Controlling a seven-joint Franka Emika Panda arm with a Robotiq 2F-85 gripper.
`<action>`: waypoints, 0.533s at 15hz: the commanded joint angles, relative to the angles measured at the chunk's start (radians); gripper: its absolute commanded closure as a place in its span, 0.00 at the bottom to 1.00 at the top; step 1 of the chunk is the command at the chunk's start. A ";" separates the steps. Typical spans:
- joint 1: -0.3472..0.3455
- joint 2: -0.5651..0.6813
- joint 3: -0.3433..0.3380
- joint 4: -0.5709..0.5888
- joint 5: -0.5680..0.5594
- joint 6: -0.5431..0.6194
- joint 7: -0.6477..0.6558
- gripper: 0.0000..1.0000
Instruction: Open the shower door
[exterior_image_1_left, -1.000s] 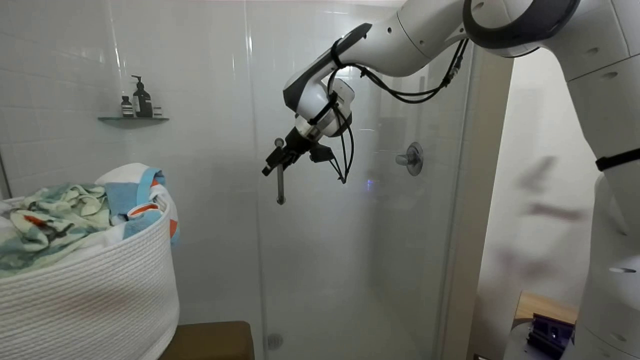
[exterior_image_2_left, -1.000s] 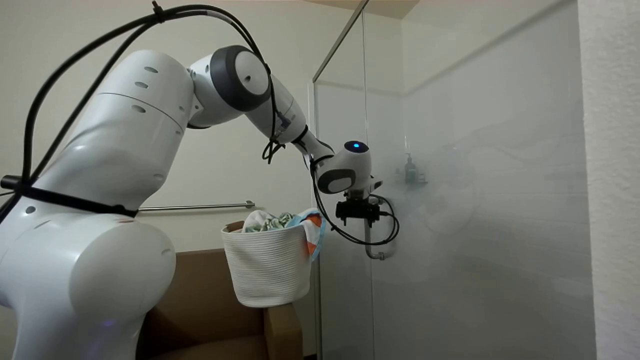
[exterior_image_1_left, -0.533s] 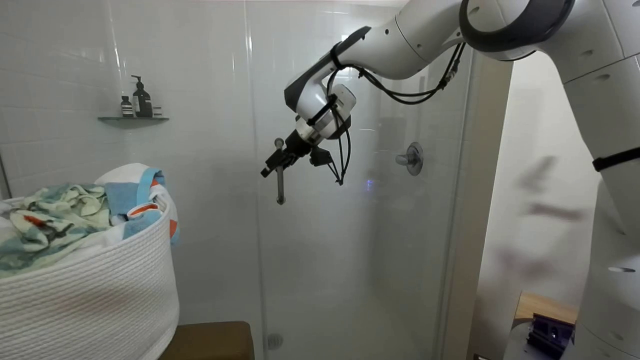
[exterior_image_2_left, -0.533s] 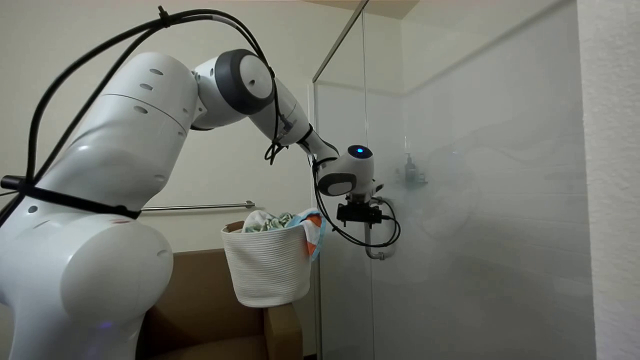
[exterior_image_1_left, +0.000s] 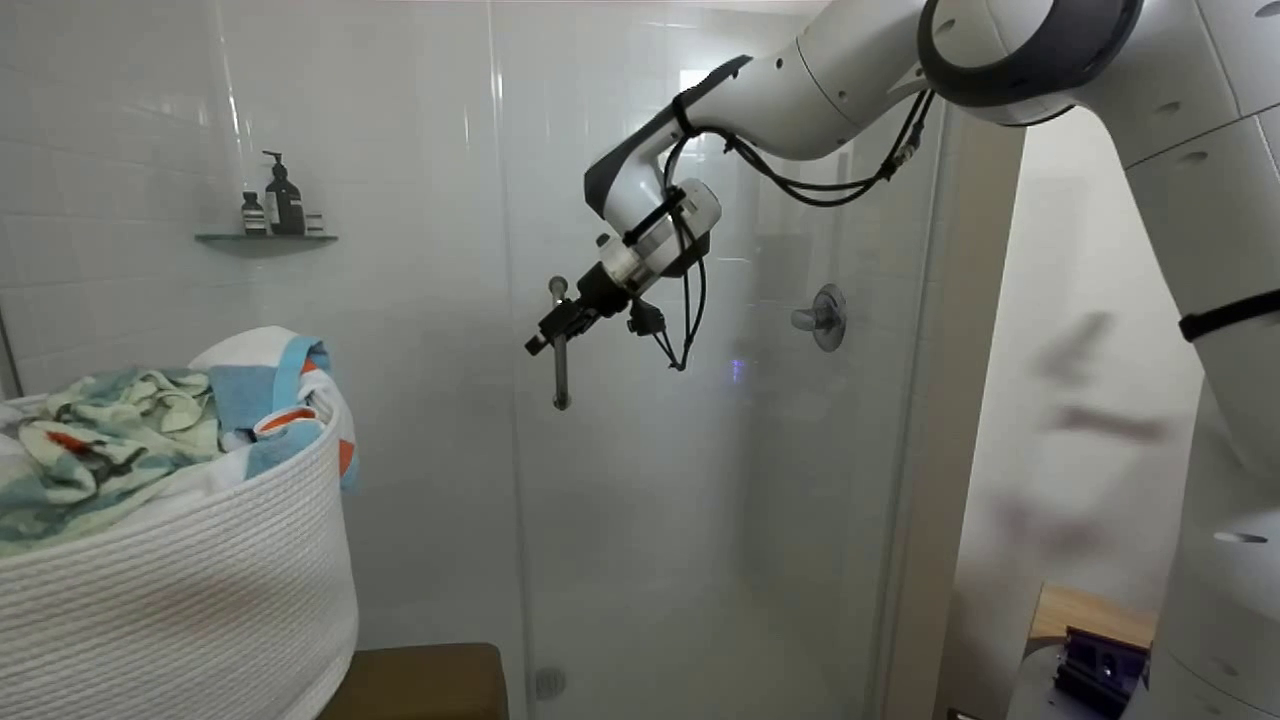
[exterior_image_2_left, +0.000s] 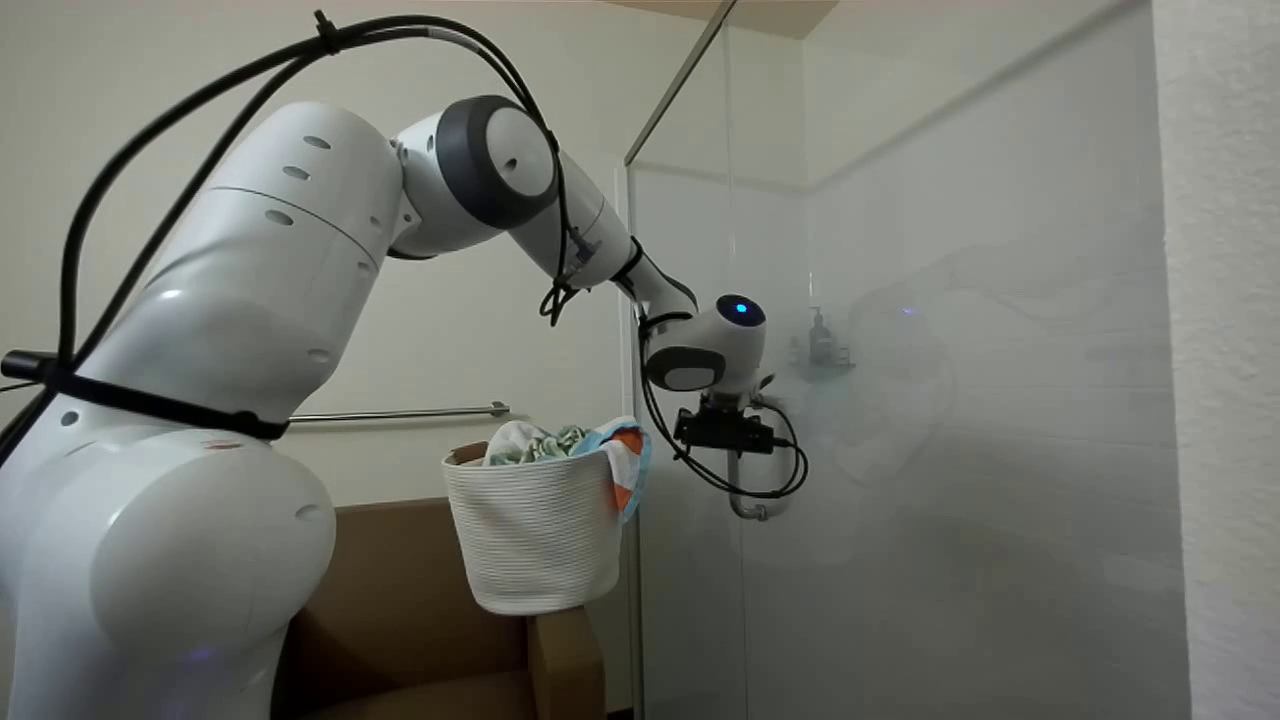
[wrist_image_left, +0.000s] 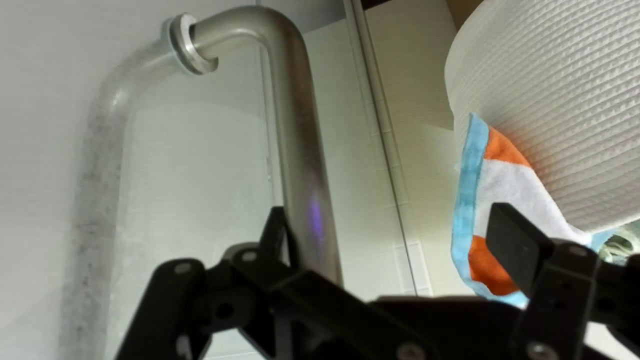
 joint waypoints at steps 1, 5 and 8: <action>-0.074 -0.004 0.104 -0.016 0.023 -0.077 -0.067 0.00; -0.114 -0.016 0.154 -0.032 0.031 -0.081 -0.099 0.00; -0.119 -0.028 0.172 -0.046 0.025 -0.084 -0.102 0.00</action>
